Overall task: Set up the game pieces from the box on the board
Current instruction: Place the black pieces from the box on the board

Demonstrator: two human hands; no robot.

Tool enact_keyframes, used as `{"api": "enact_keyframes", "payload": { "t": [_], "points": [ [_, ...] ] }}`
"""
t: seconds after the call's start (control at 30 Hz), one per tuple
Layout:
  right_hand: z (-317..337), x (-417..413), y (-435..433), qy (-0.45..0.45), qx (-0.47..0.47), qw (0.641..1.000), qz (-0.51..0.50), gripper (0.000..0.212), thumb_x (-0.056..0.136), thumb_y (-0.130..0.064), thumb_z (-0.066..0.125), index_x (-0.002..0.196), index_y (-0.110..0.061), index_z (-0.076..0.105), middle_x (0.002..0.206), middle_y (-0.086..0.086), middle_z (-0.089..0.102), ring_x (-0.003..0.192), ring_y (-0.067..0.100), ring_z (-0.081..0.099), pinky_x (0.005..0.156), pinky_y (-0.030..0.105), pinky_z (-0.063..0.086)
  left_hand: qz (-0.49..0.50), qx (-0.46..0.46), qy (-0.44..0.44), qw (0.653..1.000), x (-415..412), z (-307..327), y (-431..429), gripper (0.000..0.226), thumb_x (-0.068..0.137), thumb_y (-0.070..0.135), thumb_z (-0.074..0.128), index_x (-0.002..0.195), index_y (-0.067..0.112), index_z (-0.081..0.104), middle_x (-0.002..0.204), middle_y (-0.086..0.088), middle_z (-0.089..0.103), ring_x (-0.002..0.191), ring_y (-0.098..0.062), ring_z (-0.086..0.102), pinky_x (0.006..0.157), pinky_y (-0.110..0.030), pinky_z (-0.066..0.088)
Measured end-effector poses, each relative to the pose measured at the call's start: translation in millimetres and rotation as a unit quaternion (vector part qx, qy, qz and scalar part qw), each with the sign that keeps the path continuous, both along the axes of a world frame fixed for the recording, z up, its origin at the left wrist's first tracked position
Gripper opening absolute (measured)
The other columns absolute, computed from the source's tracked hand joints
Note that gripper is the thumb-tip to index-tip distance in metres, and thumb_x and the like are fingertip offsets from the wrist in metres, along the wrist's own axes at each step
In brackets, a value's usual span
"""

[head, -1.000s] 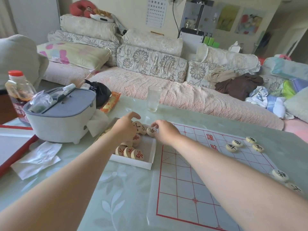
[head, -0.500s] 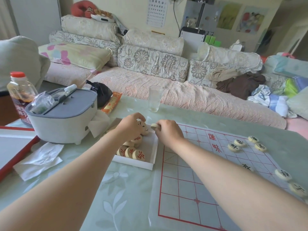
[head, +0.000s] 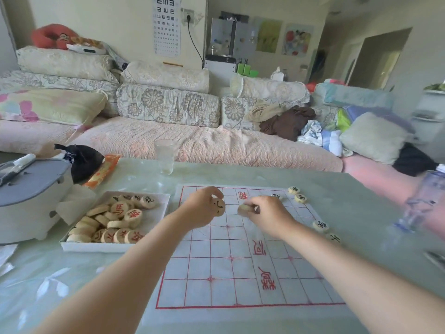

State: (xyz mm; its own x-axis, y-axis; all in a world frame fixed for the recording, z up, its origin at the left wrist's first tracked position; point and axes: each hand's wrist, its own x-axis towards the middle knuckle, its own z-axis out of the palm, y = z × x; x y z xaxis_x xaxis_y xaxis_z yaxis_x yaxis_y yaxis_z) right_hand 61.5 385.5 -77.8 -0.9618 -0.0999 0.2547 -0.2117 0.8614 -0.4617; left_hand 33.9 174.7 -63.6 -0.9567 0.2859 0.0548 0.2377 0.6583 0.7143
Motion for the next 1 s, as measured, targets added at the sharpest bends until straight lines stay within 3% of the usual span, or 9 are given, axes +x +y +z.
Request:
{"api": "enact_keyframes", "payload": {
  "t": [0.1, 0.2, 0.3, 0.4, 0.53, 0.67, 0.83, 1.0],
  "points": [
    [0, 28, 36, -0.021, 0.003, 1.000, -0.011, 0.017, 0.089, -0.023, 0.064, 0.081, -0.010, 0.072, 0.071, -0.004, 0.060, 0.064, 0.005, 0.050, 0.061, 0.023, 0.041, -0.031, -0.013, -0.010, 0.999, 18, -2, 37, 0.033, 0.092, 0.008, 0.040, 0.108, 0.029, 0.060, 0.101, -0.008, 0.063, 0.054, -0.016, 0.046, 0.042, -0.023, 0.037],
    [-15, 51, 68, -0.029, 0.032, 0.999, -0.030, 0.029, 0.090, -0.036, 0.064, 0.079, -0.009, 0.069, 0.080, 0.005, 0.060, 0.073, 0.018, 0.054, 0.067, 0.029, 0.043, -0.062, -0.057, -0.019, 0.996, 36, -9, 61, 0.035, 0.094, 0.011, 0.037, 0.107, 0.034, 0.059, 0.105, -0.004, 0.062, 0.059, -0.016, 0.050, 0.043, -0.023, 0.040],
    [-24, 64, 89, -0.047, 0.073, 0.996, -0.026, 0.027, 0.092, -0.044, 0.062, 0.097, -0.020, 0.074, 0.087, -0.003, 0.060, 0.081, 0.017, 0.056, 0.074, 0.031, 0.047, -0.074, -0.067, -0.028, 0.995, 51, -16, 71, 0.035, 0.093, 0.010, 0.040, 0.109, 0.034, 0.059, 0.104, 0.000, 0.060, 0.060, -0.014, 0.051, 0.044, -0.021, 0.041],
    [-25, 74, 99, -0.024, 0.110, 0.994, -0.004, 0.027, 0.093, -0.051, 0.058, 0.106, -0.033, 0.074, 0.088, -0.013, 0.056, 0.080, 0.010, 0.053, 0.071, 0.029, 0.044, -0.064, -0.056, -0.051, 0.995, 59, -26, 75, 0.031, 0.093, 0.013, 0.045, 0.108, 0.036, 0.060, 0.104, 0.003, 0.058, 0.065, -0.015, 0.055, 0.045, -0.020, 0.043],
    [-29, 88, 106, 0.001, 0.157, 0.988, 0.000, 0.024, 0.092, -0.048, 0.061, 0.102, -0.031, 0.076, 0.093, -0.014, 0.062, 0.086, 0.013, 0.059, 0.073, 0.027, 0.042, -0.058, -0.025, -0.071, 0.995, 62, -29, 86, 0.029, 0.092, 0.012, 0.051, 0.112, 0.032, 0.060, 0.101, 0.006, 0.059, 0.064, -0.014, 0.054, 0.044, -0.019, 0.041],
    [-20, 100, 105, -0.062, 0.161, 0.985, 0.013, 0.022, 0.093, -0.040, 0.059, 0.106, -0.033, 0.075, 0.104, -0.013, 0.059, 0.095, 0.014, 0.057, 0.071, 0.026, 0.035, -0.053, 0.035, -0.105, 0.992, 64, -28, 99, 0.029, 0.089, 0.009, 0.058, 0.109, 0.030, 0.061, 0.097, 0.005, 0.061, 0.068, -0.019, 0.054, 0.045, -0.022, 0.041],
    [-25, 104, 103, -0.063, 0.088, 0.994, -0.006, 0.026, 0.096, -0.025, 0.053, 0.116, -0.032, 0.067, 0.111, -0.016, 0.055, 0.093, 0.008, 0.051, 0.068, 0.023, 0.032, -0.048, 0.067, -0.110, 0.990, 68, -28, 116, 0.030, 0.091, 0.010, 0.055, 0.112, 0.031, 0.062, 0.097, 0.003, 0.065, 0.077, -0.019, 0.062, 0.057, -0.025, 0.046],
    [-18, 101, 95, -0.037, -0.093, 0.995, -0.013, 0.030, 0.080, -0.028, 0.076, 0.107, -0.032, 0.062, 0.092, -0.022, 0.052, 0.079, 0.004, 0.056, 0.062, 0.010, 0.036, -0.036, 0.147, -0.151, 0.977, 67, -30, 137, 0.026, 0.085, 0.020, 0.069, 0.109, 0.020, 0.060, 0.091, 0.000, 0.073, 0.084, -0.020, 0.070, 0.073, -0.033, 0.055]
  ]
}}
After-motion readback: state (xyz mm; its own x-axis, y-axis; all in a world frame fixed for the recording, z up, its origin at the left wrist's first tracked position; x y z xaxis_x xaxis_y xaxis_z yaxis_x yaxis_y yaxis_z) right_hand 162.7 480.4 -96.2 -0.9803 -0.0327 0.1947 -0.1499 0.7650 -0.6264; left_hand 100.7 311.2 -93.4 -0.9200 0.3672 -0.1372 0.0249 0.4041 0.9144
